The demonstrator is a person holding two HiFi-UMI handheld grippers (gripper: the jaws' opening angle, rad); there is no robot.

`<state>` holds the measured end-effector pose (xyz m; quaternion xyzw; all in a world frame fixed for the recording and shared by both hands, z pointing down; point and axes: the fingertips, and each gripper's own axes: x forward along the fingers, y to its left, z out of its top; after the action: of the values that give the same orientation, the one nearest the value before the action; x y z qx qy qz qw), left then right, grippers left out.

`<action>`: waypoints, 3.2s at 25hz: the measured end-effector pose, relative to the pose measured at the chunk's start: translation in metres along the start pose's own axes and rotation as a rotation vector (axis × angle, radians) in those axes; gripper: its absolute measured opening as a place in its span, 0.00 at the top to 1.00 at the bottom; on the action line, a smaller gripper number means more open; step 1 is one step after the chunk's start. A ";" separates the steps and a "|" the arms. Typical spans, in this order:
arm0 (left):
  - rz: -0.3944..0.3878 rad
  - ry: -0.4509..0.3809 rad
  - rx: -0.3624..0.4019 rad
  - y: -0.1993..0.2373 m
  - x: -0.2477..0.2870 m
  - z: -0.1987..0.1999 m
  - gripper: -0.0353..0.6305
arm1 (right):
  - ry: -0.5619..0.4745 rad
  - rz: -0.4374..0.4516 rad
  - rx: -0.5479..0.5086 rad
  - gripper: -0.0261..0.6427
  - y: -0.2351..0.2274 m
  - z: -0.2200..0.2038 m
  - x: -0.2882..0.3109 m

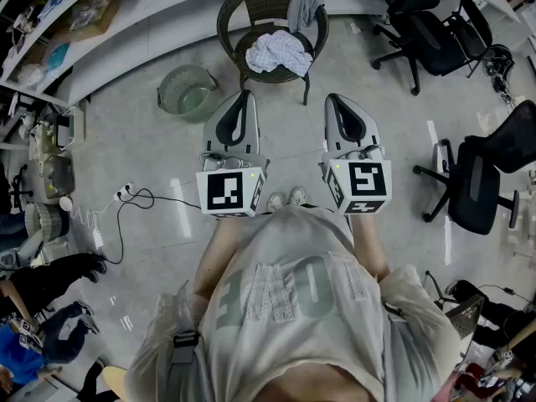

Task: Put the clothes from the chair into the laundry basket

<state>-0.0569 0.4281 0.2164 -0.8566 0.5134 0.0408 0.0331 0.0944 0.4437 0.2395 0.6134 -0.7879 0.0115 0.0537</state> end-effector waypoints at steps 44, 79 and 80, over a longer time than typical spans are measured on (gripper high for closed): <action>0.032 -0.091 -0.020 0.012 0.128 -0.022 0.92 | -0.080 0.083 0.010 0.93 -0.094 -0.013 0.087; -0.069 -0.095 0.017 0.217 0.493 -0.037 0.92 | -0.108 0.065 -0.014 0.93 -0.153 0.064 0.507; -0.061 -0.090 0.014 0.219 0.496 -0.038 0.92 | -0.104 0.067 -0.013 0.93 -0.157 0.065 0.511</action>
<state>-0.0155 -0.1134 0.1990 -0.8689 0.4852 0.0748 0.0634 0.1181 -0.0944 0.2174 0.5859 -0.8099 -0.0237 0.0163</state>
